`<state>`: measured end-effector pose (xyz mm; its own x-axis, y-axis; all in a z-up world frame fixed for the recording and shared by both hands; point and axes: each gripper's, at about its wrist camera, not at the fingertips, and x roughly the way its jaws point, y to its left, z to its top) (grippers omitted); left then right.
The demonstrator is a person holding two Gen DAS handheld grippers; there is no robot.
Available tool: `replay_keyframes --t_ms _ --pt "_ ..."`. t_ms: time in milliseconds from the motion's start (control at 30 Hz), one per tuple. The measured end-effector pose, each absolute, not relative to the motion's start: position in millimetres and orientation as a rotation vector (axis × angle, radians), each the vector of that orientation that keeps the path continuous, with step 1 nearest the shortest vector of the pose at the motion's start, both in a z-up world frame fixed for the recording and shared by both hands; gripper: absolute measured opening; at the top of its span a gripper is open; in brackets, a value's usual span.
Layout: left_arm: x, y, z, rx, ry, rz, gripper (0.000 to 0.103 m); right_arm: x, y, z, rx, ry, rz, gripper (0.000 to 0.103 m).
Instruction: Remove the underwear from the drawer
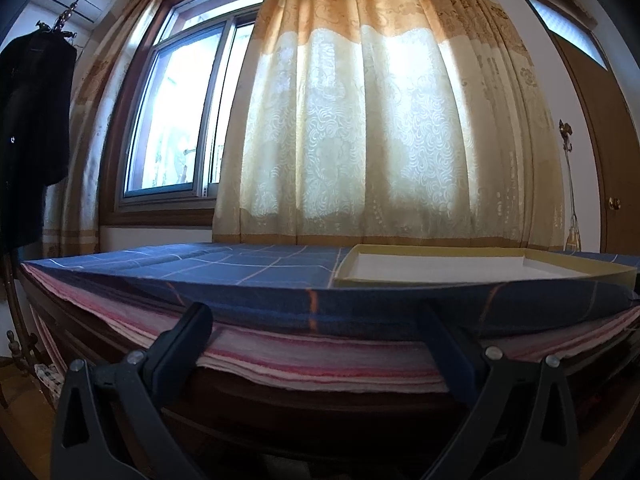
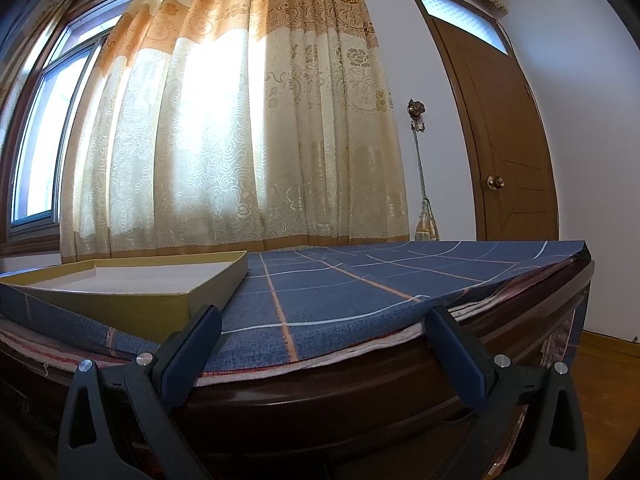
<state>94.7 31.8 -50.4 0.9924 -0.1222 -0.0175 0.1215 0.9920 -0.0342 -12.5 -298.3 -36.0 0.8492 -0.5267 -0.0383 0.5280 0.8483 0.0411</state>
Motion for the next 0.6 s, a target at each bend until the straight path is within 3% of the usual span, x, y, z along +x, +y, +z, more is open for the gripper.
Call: replay_keyframes --t_ms 600 --pt "74.6 31.2 -48.9 0.023 0.076 -0.127 0.103 -32.1 -296.9 -34.9 0.051 0.077 -0.579 0.102"
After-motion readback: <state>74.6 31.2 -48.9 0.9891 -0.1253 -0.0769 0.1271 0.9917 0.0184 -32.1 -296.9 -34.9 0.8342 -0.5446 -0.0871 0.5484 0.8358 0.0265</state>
